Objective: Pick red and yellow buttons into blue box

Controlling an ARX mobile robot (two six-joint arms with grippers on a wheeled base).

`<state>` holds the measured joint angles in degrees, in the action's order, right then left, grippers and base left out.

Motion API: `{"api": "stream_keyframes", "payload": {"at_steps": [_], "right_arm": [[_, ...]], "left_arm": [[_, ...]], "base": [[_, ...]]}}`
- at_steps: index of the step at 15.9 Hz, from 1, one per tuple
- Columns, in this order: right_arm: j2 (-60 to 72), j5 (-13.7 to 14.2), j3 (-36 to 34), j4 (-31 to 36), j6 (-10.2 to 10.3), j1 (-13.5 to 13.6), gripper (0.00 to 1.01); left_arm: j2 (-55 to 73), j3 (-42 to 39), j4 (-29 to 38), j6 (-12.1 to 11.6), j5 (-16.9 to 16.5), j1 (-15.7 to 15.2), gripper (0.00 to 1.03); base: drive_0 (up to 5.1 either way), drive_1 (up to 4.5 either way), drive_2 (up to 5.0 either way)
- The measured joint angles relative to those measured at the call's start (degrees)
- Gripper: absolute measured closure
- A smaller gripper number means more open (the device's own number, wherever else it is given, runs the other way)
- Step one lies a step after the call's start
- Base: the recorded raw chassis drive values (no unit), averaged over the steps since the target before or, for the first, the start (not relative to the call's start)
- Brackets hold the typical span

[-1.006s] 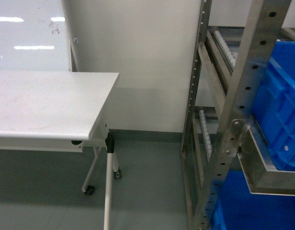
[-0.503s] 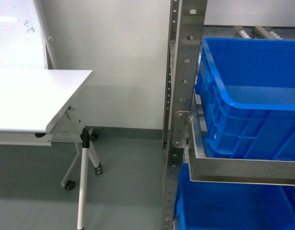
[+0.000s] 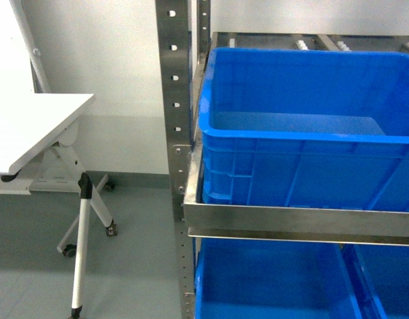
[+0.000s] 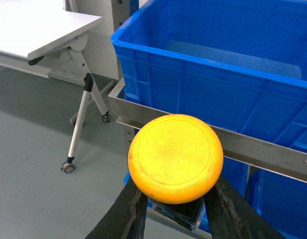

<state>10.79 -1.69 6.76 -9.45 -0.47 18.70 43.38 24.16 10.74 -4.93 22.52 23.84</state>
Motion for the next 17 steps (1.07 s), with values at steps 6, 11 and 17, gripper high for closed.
{"api": "stream_keyframes", "payload": {"at_steps": [6, 11, 17], "right_arm": [[0.0, 0.0, 0.0, 0.0, 0.0, 0.0, 0.76], [0.0, 0.0, 0.0, 0.0, 0.0, 0.0, 0.76], [0.0, 0.0, 0.0, 0.0, 0.0, 0.0, 0.76]], "left_arm": [[0.0, 0.0, 0.0, 0.0, 0.0, 0.0, 0.72], [0.0, 0.0, 0.1, 0.0, 0.0, 0.0, 0.72], [0.0, 0.0, 0.0, 0.0, 0.0, 0.0, 0.72]], "base": [[5.1, -3.19, -1.3], [5.1, -3.19, -1.3], [4.9, -3.44, -1.4]]}}
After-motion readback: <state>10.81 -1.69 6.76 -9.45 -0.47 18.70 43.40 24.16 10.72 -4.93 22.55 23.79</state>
